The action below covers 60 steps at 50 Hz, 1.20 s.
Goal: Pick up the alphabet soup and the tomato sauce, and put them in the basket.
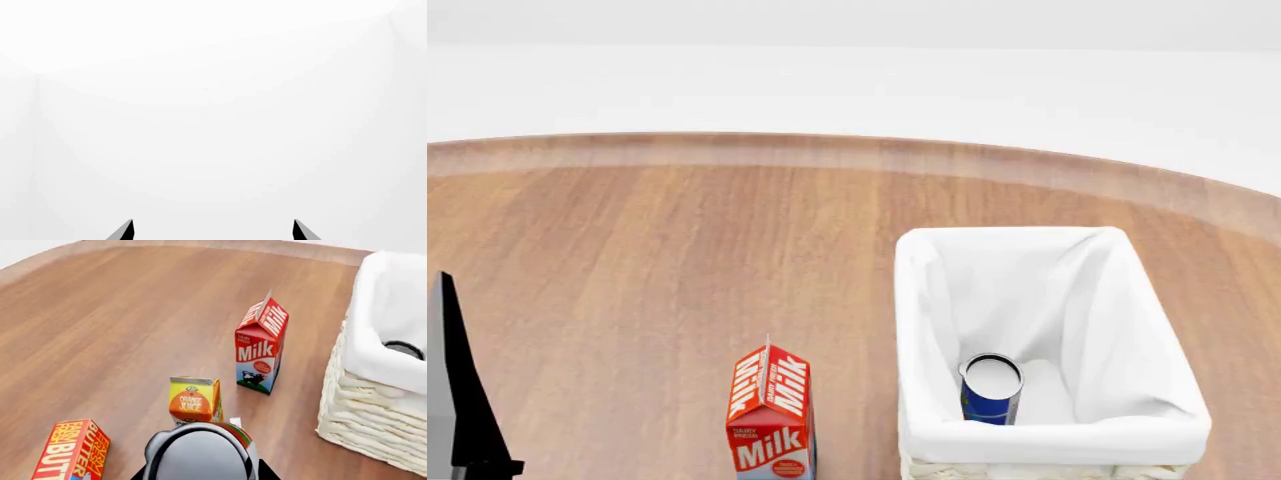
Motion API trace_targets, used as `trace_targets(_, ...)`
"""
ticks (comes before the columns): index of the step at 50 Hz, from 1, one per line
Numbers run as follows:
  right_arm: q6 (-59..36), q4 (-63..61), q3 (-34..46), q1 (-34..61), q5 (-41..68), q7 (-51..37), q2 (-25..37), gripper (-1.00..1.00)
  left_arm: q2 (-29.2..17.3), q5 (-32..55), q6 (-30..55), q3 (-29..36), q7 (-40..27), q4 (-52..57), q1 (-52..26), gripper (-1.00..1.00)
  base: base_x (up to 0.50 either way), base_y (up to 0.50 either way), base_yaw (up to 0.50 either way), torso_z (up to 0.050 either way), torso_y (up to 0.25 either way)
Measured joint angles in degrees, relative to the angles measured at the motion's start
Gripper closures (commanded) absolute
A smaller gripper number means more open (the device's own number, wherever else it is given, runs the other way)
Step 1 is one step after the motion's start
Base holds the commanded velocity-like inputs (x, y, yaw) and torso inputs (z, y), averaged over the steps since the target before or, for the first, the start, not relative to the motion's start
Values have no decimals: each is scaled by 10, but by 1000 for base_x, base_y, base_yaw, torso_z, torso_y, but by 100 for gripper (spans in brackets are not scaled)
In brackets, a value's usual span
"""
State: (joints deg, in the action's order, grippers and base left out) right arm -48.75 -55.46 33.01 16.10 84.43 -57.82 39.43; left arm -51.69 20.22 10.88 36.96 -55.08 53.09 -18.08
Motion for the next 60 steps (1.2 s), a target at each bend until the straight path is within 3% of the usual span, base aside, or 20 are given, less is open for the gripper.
trace_targets(13, 28, -15, -36, 209, 196, -116, 26, 100, 0, 1, 0, 0, 1, -1, -1, -100, 0, 0, 0, 1, 0)
trace_targets(27, 44, 28, -65, 385, 307, -155, 41, 100, 3, -1, -2, 2, 3, -5, 0, -100, 0, 0, 0, 0, 1)
trace_targets(42, 29, 123, -84, 473, 297, -110, 42, 100, 2, 0, 1, 1, 2, -2, -2, -100, 0, 0, 0, 0, 0)
trace_targets(60, 19, 308, -81, 511, 161, 16, 20, 100, 1, 4, 5, -1, 1, 3, -5, -100, 0, 0, 0, 0, 0)
